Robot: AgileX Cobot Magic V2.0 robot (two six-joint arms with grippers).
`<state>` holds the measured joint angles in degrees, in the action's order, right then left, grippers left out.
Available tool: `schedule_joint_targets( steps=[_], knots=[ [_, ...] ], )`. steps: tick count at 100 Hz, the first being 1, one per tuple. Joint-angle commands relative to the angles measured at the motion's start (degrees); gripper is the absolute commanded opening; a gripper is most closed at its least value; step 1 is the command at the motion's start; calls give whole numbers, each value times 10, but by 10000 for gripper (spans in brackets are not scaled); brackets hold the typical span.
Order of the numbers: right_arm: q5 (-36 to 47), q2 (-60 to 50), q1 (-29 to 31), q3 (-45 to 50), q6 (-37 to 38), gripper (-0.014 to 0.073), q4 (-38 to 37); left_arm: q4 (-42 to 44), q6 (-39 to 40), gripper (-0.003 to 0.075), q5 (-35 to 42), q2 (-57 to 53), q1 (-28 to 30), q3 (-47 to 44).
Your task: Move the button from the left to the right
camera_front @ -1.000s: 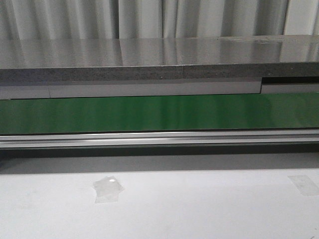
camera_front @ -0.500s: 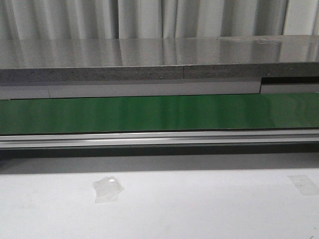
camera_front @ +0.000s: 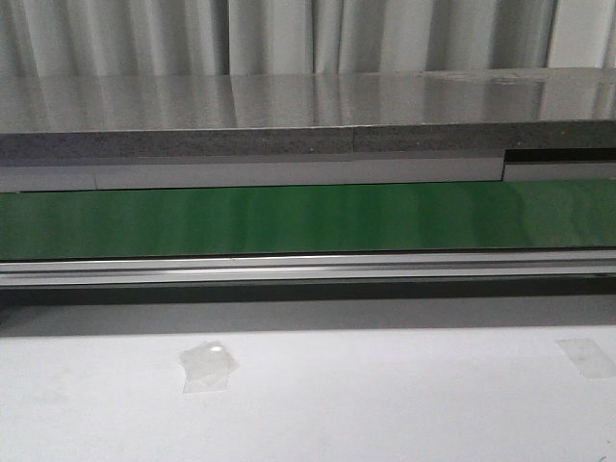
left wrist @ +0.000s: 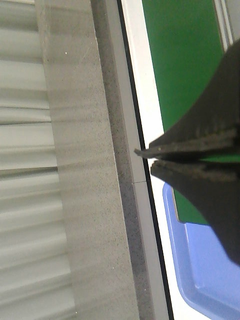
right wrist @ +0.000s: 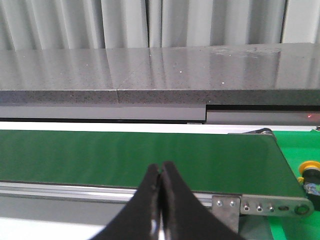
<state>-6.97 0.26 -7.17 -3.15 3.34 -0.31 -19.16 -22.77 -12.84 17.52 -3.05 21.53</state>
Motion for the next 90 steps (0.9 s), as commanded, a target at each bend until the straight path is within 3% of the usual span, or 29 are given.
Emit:
schedule_joint_targets(
  steps=[1, 90],
  knots=[
    [57, -21, 1, 7, 3, -68, -9, -7, 1, -20, 45, 3, -5, 17],
    [77, -19, 2, 39, 8, -68, -9, -7, 1, -20, 45, 3, -5, 16]
  ],
)
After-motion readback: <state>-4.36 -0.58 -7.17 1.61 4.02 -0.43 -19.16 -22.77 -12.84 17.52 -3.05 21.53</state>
